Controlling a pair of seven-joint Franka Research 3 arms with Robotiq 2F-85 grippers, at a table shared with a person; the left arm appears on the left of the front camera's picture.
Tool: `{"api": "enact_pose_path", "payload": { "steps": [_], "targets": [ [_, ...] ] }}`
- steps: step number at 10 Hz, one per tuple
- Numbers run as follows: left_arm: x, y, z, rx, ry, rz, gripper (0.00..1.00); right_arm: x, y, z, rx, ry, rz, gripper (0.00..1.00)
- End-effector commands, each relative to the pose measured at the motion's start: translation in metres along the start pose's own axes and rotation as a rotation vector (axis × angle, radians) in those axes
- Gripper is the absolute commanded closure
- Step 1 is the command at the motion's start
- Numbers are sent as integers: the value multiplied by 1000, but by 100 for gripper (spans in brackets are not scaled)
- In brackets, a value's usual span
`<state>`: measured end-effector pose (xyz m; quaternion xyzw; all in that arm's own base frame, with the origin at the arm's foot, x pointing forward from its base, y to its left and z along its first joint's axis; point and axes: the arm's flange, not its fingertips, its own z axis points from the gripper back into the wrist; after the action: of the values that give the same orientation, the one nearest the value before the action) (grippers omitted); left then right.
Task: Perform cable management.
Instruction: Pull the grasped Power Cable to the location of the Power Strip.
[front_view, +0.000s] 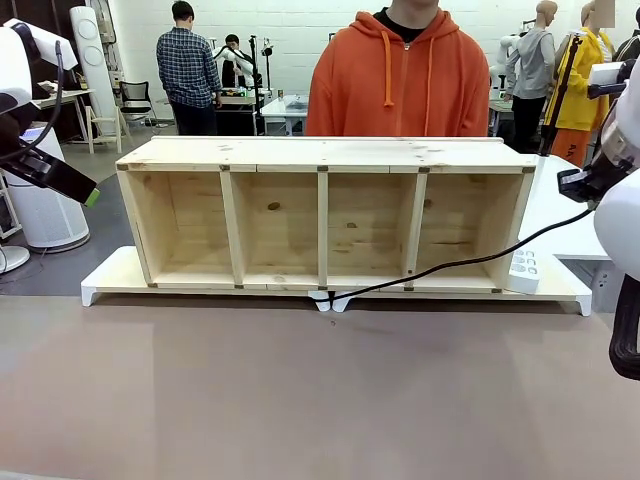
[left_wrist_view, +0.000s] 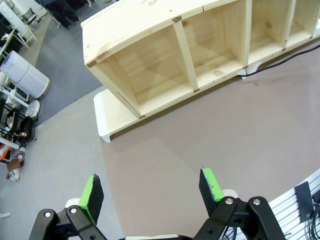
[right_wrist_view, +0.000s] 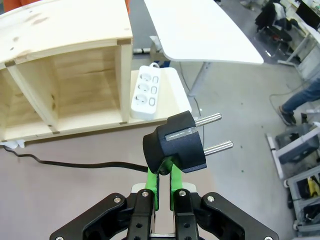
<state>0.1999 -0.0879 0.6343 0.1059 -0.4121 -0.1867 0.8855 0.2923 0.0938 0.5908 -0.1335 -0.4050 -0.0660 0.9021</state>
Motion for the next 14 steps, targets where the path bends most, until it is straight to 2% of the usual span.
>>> {"api": "enact_pose_path", "payload": {
  "steps": [1, 2, 5, 8, 11, 14],
  "targets": [
    [1, -1, -1, -1, -4, 7, 0, 0, -2, 0, 8, 5, -10, 87],
    [1, -1, -1, -1, -4, 7, 0, 0, 0, 0, 0, 0, 0, 87],
    [1, -1, -1, -1, -4, 7, 0, 20, -52, -18, -17, 44, -13, 87],
    [1, -1, -1, -1, -4, 7, 0, 47, -82, -24, -20, 53, -9, 87],
    [1, -1, -1, -1, -4, 7, 0, 72, -91, -46, 32, 49, 31, 87],
    [1, -1, -1, -1, -4, 7, 0, 92, -83, -72, 166, -7, 78, 87]
  ]
}}
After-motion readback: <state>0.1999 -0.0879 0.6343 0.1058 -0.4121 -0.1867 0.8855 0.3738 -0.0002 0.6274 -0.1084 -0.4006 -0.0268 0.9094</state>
